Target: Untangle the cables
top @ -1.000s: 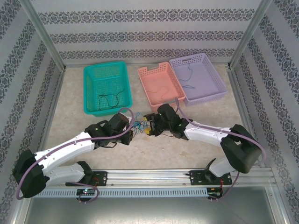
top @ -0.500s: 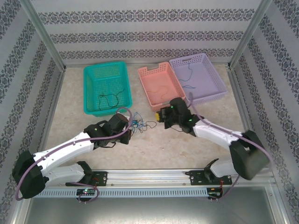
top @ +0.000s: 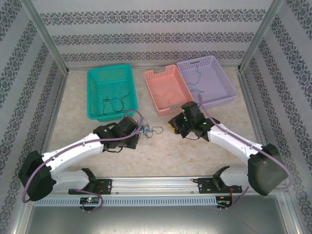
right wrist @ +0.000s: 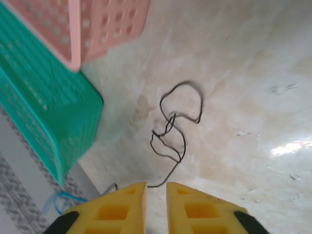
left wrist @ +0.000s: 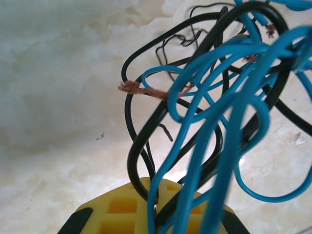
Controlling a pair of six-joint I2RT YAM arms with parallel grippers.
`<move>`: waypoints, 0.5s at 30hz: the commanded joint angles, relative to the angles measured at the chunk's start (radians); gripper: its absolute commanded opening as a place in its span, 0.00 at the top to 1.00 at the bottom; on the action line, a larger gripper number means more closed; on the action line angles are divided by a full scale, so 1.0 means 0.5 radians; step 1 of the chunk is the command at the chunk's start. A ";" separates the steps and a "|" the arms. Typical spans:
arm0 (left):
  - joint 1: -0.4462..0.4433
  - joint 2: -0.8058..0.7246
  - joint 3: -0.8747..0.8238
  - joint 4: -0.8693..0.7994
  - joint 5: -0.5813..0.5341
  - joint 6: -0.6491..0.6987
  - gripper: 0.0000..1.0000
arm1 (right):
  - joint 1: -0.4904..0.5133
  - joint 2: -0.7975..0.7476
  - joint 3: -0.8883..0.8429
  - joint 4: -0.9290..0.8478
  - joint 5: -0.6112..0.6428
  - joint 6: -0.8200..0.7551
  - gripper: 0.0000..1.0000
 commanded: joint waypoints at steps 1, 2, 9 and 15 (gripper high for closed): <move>0.021 0.064 0.133 -0.099 0.032 0.062 1.00 | 0.054 0.124 0.181 0.052 -0.140 -0.672 0.70; 0.022 0.067 0.137 -0.094 0.042 0.080 1.00 | 0.056 0.165 0.236 0.042 -0.203 -0.823 0.67; 0.023 0.058 0.138 -0.045 0.160 0.234 1.00 | 0.061 0.413 0.722 -0.165 -0.614 -1.666 0.62; 0.022 0.055 0.159 -0.043 0.203 0.283 1.00 | 0.013 0.559 0.738 -0.379 -0.722 -2.044 0.64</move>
